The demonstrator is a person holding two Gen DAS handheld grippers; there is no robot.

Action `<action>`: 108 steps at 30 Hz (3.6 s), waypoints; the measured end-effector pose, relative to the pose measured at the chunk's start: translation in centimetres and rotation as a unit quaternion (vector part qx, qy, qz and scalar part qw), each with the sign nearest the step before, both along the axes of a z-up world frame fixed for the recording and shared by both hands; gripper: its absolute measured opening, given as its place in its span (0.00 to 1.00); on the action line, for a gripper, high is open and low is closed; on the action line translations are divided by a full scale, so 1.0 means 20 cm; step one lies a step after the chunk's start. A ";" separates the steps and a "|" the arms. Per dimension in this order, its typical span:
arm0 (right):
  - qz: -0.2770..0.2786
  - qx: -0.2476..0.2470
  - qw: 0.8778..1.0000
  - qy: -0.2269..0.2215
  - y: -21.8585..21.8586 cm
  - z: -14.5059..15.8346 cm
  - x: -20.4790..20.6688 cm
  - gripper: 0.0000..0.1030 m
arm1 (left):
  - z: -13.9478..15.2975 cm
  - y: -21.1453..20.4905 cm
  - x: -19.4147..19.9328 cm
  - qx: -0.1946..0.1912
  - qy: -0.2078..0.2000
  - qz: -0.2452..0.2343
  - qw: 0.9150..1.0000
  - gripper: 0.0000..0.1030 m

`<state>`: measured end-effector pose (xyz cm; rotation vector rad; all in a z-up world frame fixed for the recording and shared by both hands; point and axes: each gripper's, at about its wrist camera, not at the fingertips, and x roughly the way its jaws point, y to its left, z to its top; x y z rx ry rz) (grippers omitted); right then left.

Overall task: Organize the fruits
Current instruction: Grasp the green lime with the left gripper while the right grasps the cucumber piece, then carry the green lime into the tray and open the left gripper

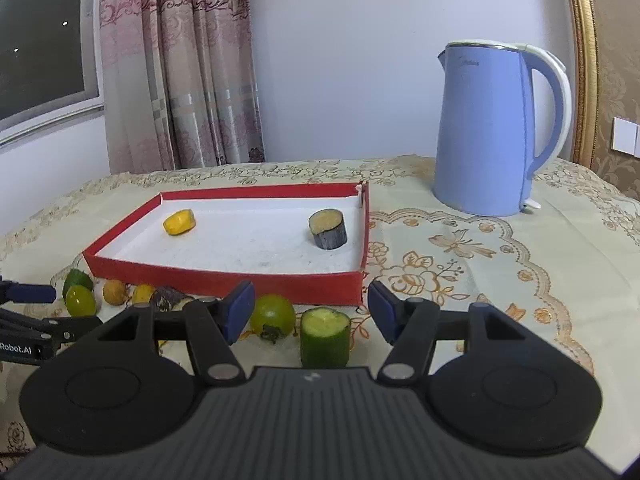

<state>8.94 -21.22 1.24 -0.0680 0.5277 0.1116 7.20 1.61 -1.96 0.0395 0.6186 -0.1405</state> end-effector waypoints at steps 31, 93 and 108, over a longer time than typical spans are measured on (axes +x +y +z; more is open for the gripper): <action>0.012 0.020 1.000 0.001 -0.03 -0.04 0.00 0.59 | -0.05 0.04 0.16 0.020 0.039 0.046 0.998 0.51; 0.001 0.007 0.998 0.058 -0.09 -0.11 0.07 0.30 | 0.07 -0.02 0.01 0.020 -0.001 0.046 0.999 0.35; 0.008 0.021 0.999 0.045 -0.10 -0.09 0.04 0.30 | 0.10 -0.09 0.10 0.049 -0.011 0.051 0.997 0.35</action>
